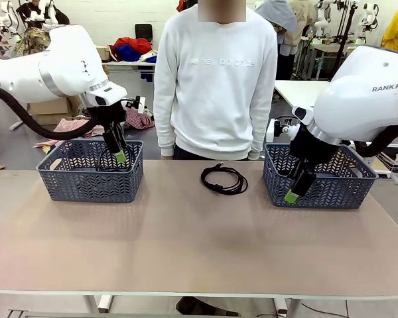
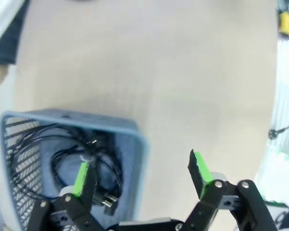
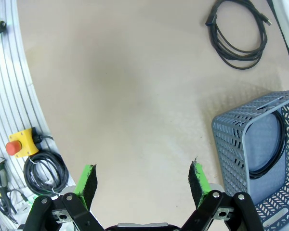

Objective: Organize the cables according to human instructions.
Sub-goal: Pick up a bundle of cables and place it in the basket indicated by the human.

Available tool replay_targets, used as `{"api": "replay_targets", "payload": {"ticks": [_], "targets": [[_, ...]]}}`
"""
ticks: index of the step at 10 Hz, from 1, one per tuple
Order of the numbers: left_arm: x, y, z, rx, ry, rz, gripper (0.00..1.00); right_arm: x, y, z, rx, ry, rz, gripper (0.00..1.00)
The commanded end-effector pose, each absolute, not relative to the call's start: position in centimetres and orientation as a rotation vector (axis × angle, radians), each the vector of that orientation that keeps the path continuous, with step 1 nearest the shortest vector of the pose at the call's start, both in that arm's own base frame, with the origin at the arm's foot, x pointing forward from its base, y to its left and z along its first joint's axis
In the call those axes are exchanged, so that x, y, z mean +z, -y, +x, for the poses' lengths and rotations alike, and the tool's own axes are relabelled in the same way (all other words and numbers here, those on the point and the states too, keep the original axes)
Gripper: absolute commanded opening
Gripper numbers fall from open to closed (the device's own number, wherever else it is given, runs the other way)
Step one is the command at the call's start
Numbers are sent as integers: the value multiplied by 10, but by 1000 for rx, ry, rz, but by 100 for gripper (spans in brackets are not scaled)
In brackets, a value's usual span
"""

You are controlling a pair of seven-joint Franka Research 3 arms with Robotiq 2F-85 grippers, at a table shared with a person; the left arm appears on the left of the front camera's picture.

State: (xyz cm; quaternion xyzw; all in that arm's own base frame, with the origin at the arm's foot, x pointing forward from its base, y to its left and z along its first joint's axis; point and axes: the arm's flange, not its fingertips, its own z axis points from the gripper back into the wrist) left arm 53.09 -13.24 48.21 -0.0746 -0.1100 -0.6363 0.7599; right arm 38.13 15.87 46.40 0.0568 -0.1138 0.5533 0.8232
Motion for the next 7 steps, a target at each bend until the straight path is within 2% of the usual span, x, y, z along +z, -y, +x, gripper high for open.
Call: {"api": "replay_targets", "payload": {"ticks": [1,4,7], "targets": [[475,134,492,-1336,281,-206,100,465,-160,382,1173,243,113,100],[469,147,448,-1290,294,-217,100,465,-160,382,1173,243,113,100],[456,160,422,-1290,334,-188,100,465,-160,382,1173,243,113,100]]}}
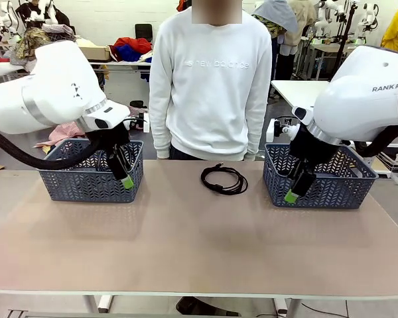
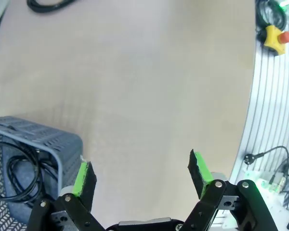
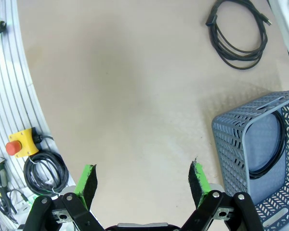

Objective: Organize the cables according to human instructions.
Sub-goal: Pick up a bundle of cables and place it in the basket indicated by the human.

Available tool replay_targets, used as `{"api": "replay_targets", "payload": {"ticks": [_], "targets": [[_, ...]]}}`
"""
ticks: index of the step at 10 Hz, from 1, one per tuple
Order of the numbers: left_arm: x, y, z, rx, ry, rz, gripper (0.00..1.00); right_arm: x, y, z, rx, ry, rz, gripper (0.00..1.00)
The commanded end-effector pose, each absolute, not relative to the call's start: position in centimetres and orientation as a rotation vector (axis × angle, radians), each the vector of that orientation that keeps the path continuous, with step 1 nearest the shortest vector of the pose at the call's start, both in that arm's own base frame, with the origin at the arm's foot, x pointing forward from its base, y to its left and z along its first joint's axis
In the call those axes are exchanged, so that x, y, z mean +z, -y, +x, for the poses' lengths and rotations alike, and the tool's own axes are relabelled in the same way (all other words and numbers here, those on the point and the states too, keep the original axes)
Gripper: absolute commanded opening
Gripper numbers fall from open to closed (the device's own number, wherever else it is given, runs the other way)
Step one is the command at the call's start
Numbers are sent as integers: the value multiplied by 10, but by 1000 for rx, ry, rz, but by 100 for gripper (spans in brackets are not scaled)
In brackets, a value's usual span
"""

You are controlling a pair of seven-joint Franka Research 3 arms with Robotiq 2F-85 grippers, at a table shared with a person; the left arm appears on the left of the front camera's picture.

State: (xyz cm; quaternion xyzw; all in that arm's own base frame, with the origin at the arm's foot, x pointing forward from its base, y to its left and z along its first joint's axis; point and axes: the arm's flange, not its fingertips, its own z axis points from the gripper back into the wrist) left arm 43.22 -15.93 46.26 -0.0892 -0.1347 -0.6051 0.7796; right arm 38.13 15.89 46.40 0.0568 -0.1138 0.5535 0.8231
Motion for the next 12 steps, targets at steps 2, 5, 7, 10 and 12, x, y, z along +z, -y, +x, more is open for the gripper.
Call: {"api": "replay_targets", "payload": {"ticks": [2,5,7,10,12], "targets": [[452,167,421,-1296,351,-189,100,465,-160,382,1173,243,113,100],[457,169,423,-1318,317,-176,100,465,-160,382,1173,243,113,100],[457,169,423,-1318,317,-176,100,465,-160,382,1173,243,113,100],[457,169,423,-1318,317,-176,100,465,-160,382,1173,243,113,100],[457,169,423,-1318,317,-176,100,465,-160,382,1173,243,113,100]]}}
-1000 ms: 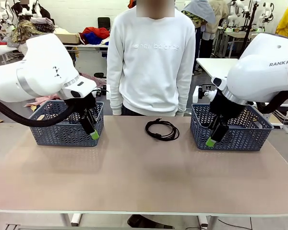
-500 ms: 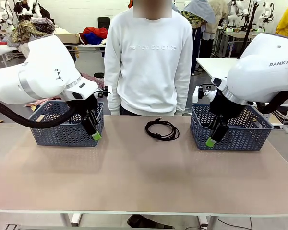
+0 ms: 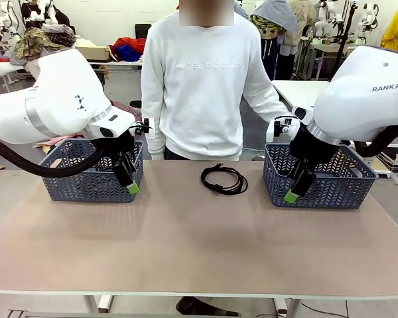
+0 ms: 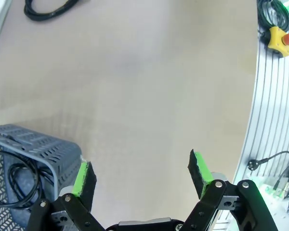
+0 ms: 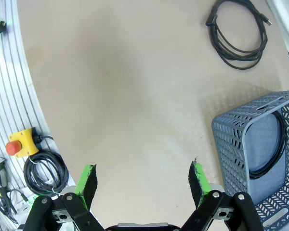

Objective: Organize the cables according to human instructions.
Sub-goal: Pick up a bundle of cables and place it in the basket indicated by the human.

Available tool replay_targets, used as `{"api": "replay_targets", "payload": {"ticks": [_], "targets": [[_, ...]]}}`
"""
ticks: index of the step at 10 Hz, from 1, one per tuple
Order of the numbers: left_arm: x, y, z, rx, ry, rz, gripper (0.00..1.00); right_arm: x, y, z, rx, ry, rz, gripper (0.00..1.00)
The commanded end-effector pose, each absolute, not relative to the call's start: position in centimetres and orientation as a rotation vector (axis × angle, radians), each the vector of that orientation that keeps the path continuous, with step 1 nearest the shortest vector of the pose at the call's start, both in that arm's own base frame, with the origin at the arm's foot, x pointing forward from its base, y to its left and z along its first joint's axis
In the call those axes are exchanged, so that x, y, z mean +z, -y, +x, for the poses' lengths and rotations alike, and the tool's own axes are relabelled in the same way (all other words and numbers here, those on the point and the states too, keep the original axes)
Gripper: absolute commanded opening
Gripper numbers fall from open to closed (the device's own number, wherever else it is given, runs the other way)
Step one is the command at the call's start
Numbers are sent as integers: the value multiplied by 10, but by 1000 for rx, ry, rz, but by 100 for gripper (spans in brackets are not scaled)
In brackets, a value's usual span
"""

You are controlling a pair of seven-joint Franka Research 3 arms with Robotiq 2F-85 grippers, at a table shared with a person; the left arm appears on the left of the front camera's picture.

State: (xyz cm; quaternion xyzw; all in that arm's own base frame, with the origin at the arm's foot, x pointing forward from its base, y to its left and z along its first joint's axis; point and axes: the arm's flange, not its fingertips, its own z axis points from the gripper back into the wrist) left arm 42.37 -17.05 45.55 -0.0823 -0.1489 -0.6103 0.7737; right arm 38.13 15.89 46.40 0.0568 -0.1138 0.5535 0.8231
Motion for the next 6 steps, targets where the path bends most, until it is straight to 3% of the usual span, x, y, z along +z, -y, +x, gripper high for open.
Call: {"api": "replay_targets", "payload": {"ticks": [1,6], "targets": [[457,169,423,-1318,317,-176,100,465,-160,382,1173,243,113,100],[457,169,423,-1318,317,-176,100,465,-160,382,1173,243,113,100]]}}
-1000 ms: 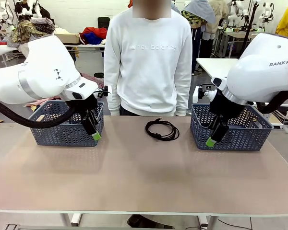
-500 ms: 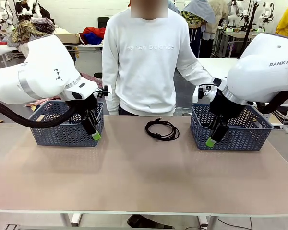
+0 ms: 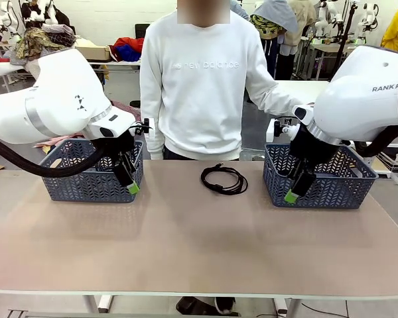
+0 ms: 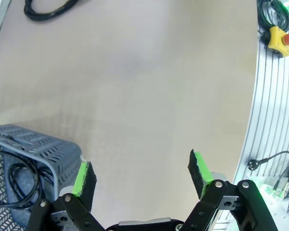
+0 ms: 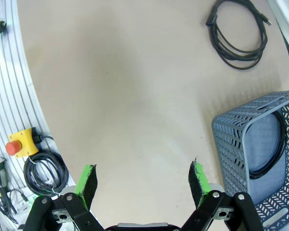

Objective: Organize the cables according to human instructions.
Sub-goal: Pick up a bundle of cables and place it in the basket indicated by the human.

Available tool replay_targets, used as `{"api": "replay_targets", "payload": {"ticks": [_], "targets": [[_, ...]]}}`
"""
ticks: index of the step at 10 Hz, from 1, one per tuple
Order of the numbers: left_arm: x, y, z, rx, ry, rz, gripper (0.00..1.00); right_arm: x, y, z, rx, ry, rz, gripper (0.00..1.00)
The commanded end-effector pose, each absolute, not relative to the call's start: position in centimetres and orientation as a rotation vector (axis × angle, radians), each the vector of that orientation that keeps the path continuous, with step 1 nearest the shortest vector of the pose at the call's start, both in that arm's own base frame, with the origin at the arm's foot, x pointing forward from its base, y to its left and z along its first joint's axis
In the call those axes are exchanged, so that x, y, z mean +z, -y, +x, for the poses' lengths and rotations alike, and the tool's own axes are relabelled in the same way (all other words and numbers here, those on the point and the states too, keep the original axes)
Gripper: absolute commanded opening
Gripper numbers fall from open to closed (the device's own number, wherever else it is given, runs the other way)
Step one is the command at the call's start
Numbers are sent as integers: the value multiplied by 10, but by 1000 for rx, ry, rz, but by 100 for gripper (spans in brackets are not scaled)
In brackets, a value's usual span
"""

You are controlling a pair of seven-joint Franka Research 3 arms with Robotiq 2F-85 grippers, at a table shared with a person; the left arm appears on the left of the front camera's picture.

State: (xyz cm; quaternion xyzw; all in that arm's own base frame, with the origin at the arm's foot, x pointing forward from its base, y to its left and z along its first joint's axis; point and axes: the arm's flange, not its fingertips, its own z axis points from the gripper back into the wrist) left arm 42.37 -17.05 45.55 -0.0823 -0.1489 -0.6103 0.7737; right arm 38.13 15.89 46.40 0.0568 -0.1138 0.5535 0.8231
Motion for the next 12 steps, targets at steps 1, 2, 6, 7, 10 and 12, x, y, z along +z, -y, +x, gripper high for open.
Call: {"api": "replay_targets", "payload": {"ticks": [1,2,6,7,10,12], "targets": [[457,169,423,-1318,317,-176,100,465,-160,382,1173,243,113,100],[457,169,423,-1318,317,-176,100,465,-160,382,1173,243,113,100],[457,169,423,-1318,317,-176,100,465,-160,382,1173,243,113,100],[457,169,423,-1318,317,-176,100,464,-159,381,1177,242,121,100],[457,169,423,-1318,317,-176,100,479,-197,419,1022,175,95,100],[457,169,423,-1318,317,-176,100,482,-232,442,955,147,91,100]]}}
